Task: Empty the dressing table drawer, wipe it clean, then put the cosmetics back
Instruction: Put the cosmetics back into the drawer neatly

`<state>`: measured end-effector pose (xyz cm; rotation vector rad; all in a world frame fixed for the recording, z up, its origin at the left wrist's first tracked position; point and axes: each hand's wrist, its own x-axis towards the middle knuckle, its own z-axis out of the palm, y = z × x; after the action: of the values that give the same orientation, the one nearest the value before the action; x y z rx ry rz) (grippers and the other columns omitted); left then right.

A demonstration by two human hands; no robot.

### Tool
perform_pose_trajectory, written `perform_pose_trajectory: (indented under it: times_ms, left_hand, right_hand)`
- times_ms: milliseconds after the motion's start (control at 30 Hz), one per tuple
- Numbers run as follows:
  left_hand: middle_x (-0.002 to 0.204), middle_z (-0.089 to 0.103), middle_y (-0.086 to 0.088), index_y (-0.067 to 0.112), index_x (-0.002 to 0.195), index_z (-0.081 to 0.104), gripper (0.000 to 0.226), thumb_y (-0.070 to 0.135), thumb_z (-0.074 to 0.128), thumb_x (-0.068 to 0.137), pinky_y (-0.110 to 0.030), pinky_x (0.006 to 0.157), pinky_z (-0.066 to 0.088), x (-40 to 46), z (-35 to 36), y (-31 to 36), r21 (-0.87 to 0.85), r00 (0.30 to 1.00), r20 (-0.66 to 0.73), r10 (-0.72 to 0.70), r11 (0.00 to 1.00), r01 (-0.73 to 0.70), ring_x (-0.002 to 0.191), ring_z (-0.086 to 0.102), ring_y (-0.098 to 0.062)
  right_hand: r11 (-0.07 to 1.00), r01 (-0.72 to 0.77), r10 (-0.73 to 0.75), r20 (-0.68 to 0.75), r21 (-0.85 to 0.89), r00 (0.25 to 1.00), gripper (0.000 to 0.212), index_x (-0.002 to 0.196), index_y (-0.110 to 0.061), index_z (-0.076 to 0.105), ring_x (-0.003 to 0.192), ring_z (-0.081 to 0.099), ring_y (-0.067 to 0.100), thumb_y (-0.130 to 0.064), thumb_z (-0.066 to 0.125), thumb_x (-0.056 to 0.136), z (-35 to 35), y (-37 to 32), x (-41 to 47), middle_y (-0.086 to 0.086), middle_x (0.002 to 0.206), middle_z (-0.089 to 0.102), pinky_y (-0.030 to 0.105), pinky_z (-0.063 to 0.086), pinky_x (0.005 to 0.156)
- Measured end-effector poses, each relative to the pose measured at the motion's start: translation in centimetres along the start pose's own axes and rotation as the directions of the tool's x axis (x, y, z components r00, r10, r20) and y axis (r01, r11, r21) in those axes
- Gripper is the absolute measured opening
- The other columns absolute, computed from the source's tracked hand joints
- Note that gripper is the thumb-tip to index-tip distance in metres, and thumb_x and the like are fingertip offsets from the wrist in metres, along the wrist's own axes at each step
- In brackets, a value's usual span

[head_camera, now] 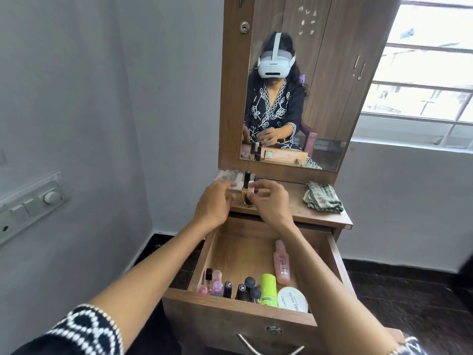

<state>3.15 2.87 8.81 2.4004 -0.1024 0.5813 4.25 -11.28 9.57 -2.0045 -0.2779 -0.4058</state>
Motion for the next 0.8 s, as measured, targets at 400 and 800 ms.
perform_pose_trajectory:
  times_ms: [400,800]
  left_hand:
    - [0.148,0.036,-0.002,0.029,0.14,0.035,0.057,0.008,0.053,0.09,-0.047,0.104,0.037,5.5,1.8,1.0,0.169,0.973,0.23,0.018,0.984,-0.058,0.134,0.037,-0.027]
    - [0.096,0.066,-0.005,0.015,0.096,0.055,0.008,0.012,0.058,0.089,-0.036,0.075,0.052,3.9,-0.3,1.5,-0.018,1.0,0.006,0.003,1.0,-0.003,0.083,0.059,-0.019]
  right_hand:
    - [0.939,0.118,-0.096,0.084,-0.322,0.992,0.034,0.122,-0.01,0.062,0.108,0.054,0.026,-0.009,0.043,0.093,1.7,0.1,1.6,0.009,0.12,0.056,0.036,0.047,0.09]
    - [0.967,0.121,-0.121,0.013,-0.225,0.993,0.021,0.105,-0.019,0.063,0.086,0.056,0.014,-0.008,0.06,0.088,0.7,0.2,1.3,-0.005,0.098,0.055,0.024,0.039,0.074]
